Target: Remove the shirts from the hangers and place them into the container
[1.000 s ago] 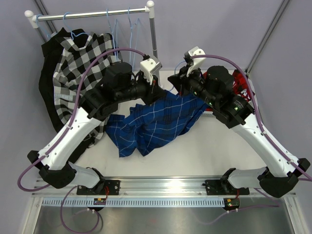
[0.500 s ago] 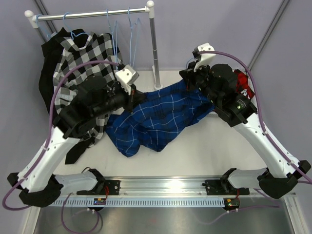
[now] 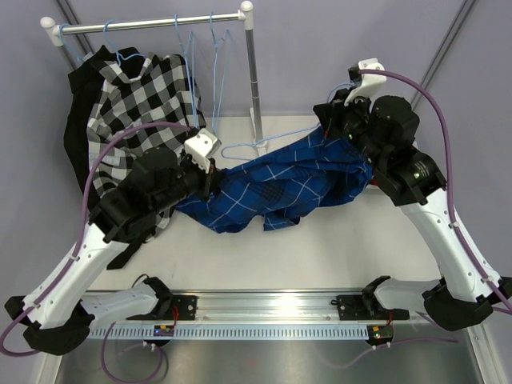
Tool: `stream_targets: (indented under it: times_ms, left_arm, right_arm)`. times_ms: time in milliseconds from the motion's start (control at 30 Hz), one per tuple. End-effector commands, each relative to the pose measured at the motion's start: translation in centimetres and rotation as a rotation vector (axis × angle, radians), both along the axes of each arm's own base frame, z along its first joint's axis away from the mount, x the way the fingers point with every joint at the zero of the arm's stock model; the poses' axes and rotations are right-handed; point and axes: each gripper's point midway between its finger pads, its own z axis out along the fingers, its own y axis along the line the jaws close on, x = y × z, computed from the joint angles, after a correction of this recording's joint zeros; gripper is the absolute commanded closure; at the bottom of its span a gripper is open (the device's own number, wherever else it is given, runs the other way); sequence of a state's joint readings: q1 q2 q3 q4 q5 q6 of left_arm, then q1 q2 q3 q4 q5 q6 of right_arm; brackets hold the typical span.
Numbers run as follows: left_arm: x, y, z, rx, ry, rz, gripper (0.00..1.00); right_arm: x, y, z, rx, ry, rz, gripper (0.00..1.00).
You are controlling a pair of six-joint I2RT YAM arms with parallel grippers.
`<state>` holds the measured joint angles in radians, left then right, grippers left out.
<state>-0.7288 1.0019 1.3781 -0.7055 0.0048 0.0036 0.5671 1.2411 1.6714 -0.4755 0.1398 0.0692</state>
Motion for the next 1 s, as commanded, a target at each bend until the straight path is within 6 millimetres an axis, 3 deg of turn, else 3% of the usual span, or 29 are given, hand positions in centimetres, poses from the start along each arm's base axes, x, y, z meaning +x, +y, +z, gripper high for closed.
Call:
stream_targets:
  times_ms: [0, 133, 233, 367, 467, 567, 600, 633, 733, 767, 900, 967]
  left_arm:
    - [0.0, 2.8, -1.6, 0.036, 0.030, 0.125, 1.00]
    - [0.4, 3.0, -2.9, 0.058, 0.054, 0.151, 1.00]
    - [-0.1, 0.9, -2.5, -0.007, 0.104, 0.078, 1.00]
    - [-2.4, -2.8, -0.6, -0.148, 0.158, -0.115, 1.00]
    - [-3.9, -3.9, 0.2, -0.199, 0.136, -0.198, 1.00]
    - [-5.0, -4.0, -0.4, -0.198, 0.127, -0.237, 1.00]
    - [-5.0, -3.7, -0.5, -0.192, 0.119, -0.233, 0.94]
    - [-4.7, -3.3, -1.2, -0.179, 0.116, -0.207, 0.65]
    - [-4.7, -1.7, -1.0, -0.170, 0.063, -0.156, 0.34]
    - [-4.1, -0.8, -1.1, -0.163, 0.046, -0.103, 0.20]
    - [-3.5, 2.1, -1.1, -0.097, 0.013, -0.012, 0.10]
    - [-3.9, 2.4, -0.1, -0.093, -0.004, -0.042, 0.07]
  right_arm:
    - [-1.5, -3.5, 6.3, 0.087, -0.148, -0.086, 1.00]
    - [-3.0, -2.7, 7.9, 0.142, -0.169, -0.006, 1.00]
    - [-3.8, -1.3, 8.6, 0.186, -0.175, 0.079, 1.00]
    - [-4.5, -0.2, 9.1, 0.229, -0.166, 0.143, 1.00]
    - [-4.8, 0.2, 8.9, 0.239, -0.157, 0.168, 1.00]
    - [-4.7, 0.4, 7.9, 0.231, -0.135, 0.170, 1.00]
    - [-4.6, 0.4, 7.4, 0.224, -0.125, 0.171, 1.00]
    - [-4.7, 0.4, 7.1, 0.218, -0.121, 0.171, 1.00]
    - [-4.7, 0.4, 5.9, 0.201, -0.102, 0.173, 1.00]
    - [-4.8, 0.4, 5.7, 0.193, -0.101, 0.174, 1.00]
    - [-4.6, -0.2, 3.9, 0.157, -0.086, 0.142, 1.00]
    - [-4.5, -0.3, 3.1, 0.126, -0.082, 0.139, 1.00]
